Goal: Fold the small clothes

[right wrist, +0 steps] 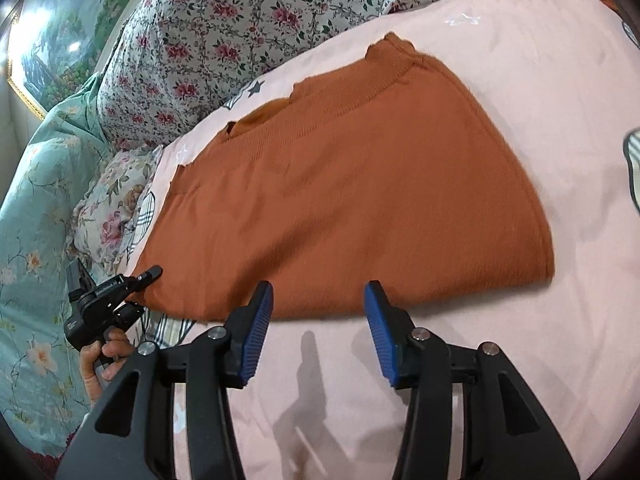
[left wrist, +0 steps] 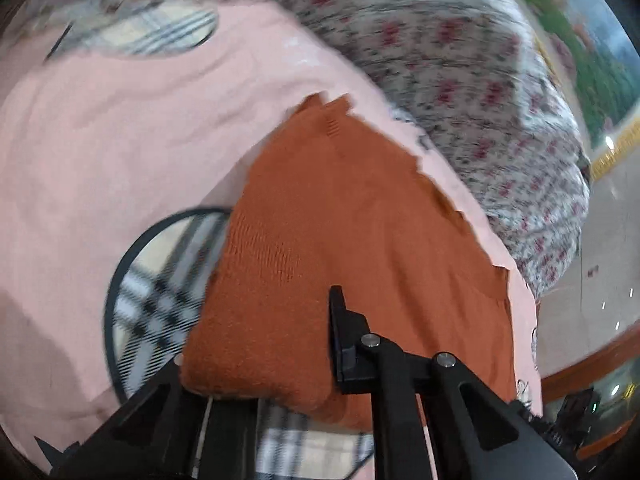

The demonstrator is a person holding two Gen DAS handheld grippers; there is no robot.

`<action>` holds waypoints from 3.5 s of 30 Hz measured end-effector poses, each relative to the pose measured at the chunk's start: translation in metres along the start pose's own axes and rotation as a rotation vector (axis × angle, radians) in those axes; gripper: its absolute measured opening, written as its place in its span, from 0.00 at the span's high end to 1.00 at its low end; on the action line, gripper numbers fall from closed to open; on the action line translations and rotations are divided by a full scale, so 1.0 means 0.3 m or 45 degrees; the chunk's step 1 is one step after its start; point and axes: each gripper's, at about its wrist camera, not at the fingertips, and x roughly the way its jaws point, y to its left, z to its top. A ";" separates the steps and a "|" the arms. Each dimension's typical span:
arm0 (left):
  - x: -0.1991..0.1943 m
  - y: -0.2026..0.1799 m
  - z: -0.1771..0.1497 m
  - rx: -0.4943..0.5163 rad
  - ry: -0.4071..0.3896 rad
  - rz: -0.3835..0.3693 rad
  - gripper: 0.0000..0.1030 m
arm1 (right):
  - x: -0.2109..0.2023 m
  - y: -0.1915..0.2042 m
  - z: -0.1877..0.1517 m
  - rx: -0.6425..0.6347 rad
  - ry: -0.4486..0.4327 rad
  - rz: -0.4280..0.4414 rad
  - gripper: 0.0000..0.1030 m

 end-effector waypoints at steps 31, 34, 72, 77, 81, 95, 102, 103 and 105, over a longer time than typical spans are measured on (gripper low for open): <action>0.161 -0.717 -0.320 0.923 0.062 -0.070 0.92 | 0.452 0.235 0.482 -0.243 0.306 0.202 0.84; 0.106 -0.809 -0.305 0.938 0.022 -0.193 0.92 | 0.295 0.217 0.531 -0.267 0.166 0.239 0.86; 0.221 -0.677 -0.264 0.584 0.336 -0.328 0.21 | 0.016 -0.249 0.408 -0.065 0.029 -0.040 0.29; 0.323 -0.564 -0.121 0.455 0.410 -0.294 0.21 | 0.067 -0.266 0.400 -0.040 0.094 -0.009 0.29; 0.437 -0.527 -0.087 0.372 0.501 -0.287 0.21 | 0.126 -0.276 0.414 -0.017 0.171 0.038 0.29; 0.268 -0.518 -0.029 0.437 0.332 -0.366 0.77 | 0.102 -0.064 0.363 -0.084 0.199 0.134 0.72; -0.135 -0.298 -0.041 0.489 0.175 -0.281 0.77 | 0.123 0.238 0.179 -0.222 0.232 0.348 0.73; -0.174 -0.260 -0.052 0.485 0.163 -0.259 0.77 | 0.132 0.265 0.156 -0.229 0.241 0.369 0.73; -0.230 -0.195 -0.074 0.470 0.145 -0.232 0.77 | 0.161 0.315 0.108 -0.238 0.270 0.404 0.73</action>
